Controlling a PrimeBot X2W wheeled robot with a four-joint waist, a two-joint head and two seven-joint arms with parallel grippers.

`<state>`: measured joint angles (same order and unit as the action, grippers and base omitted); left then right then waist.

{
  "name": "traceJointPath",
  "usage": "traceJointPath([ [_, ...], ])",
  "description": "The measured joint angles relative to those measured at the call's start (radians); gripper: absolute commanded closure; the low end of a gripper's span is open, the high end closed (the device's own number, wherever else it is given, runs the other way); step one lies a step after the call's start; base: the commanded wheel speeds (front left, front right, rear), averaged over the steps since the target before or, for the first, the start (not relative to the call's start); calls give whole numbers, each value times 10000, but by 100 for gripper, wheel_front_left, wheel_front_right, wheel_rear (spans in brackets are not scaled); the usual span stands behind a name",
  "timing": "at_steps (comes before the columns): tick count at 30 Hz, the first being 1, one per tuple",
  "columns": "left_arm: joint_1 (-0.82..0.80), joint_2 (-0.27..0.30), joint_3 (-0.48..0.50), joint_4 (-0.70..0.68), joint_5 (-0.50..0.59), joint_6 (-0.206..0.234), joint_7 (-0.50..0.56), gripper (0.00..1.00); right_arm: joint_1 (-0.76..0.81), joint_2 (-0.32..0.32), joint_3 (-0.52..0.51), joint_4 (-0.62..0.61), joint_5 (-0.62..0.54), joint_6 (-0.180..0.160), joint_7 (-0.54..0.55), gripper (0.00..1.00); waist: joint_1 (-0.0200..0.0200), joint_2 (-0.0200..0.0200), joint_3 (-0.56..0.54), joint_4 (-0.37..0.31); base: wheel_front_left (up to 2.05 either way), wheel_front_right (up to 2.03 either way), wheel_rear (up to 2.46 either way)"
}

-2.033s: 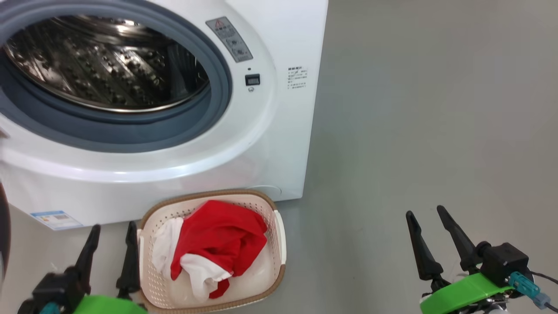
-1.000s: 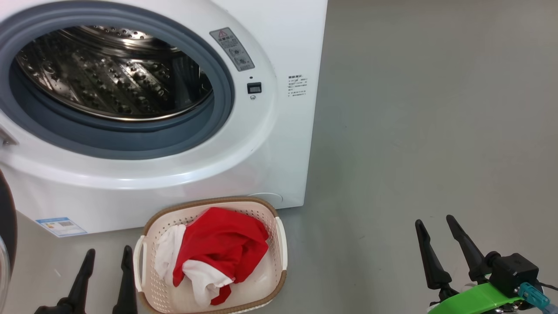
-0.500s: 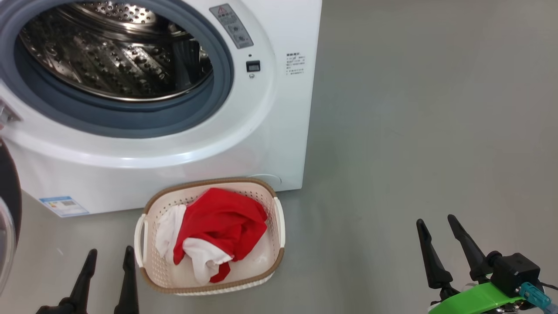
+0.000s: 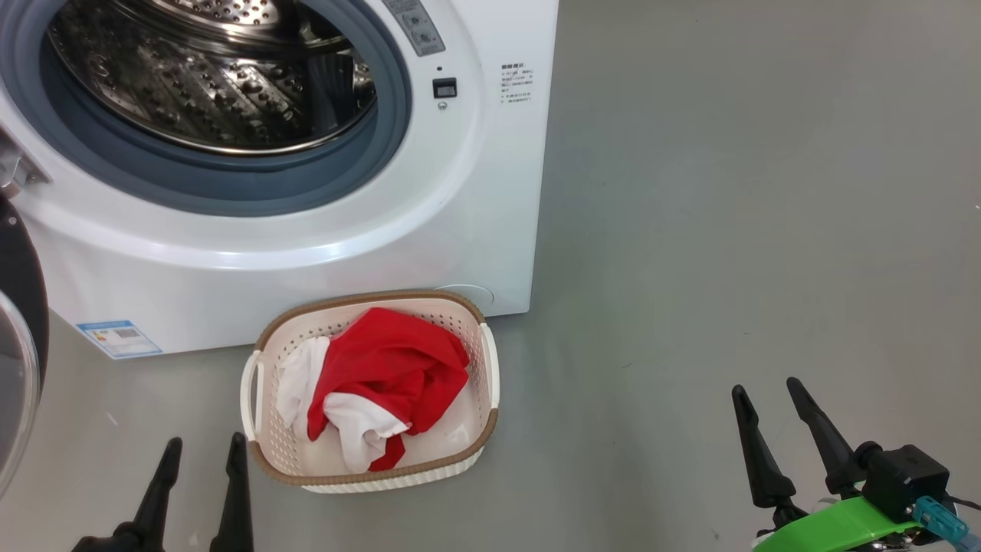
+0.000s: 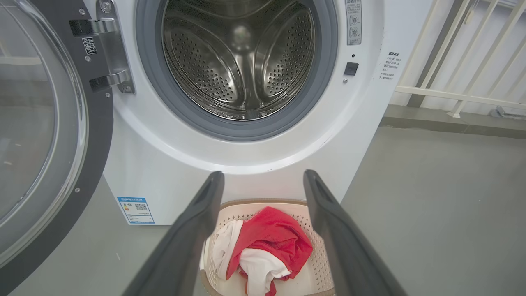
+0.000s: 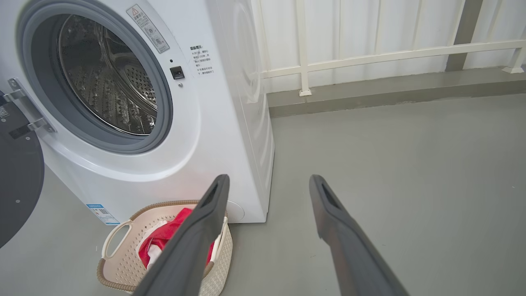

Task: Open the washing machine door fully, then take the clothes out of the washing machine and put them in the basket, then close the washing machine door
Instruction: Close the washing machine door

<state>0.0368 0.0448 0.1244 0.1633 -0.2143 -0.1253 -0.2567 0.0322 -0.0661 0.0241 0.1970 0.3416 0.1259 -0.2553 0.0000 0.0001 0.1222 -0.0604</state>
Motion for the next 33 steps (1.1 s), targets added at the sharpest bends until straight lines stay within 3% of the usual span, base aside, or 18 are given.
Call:
traceJointPath([
  [14, -16, 0, -75, 56, 0, 0, 0, 0, -2, -8, 2, 2, 0, 0, 0, 0, 0, 0, 86, 149, 0, 0, 0],
  [23, -15, -15, -13, 282, -201, 0, 0, 0, -13, -221, 322, 132, 0, 0, 0, 0, 0, 0, 29, 1025, 0, 0, 0],
  [33, 66, -38, -267, 522, -894, 151, 0, 0, -213, -543, 851, 391, 0, 0, 0, 0, 0, 0, -89, 2492, 0, 0, 0],
])
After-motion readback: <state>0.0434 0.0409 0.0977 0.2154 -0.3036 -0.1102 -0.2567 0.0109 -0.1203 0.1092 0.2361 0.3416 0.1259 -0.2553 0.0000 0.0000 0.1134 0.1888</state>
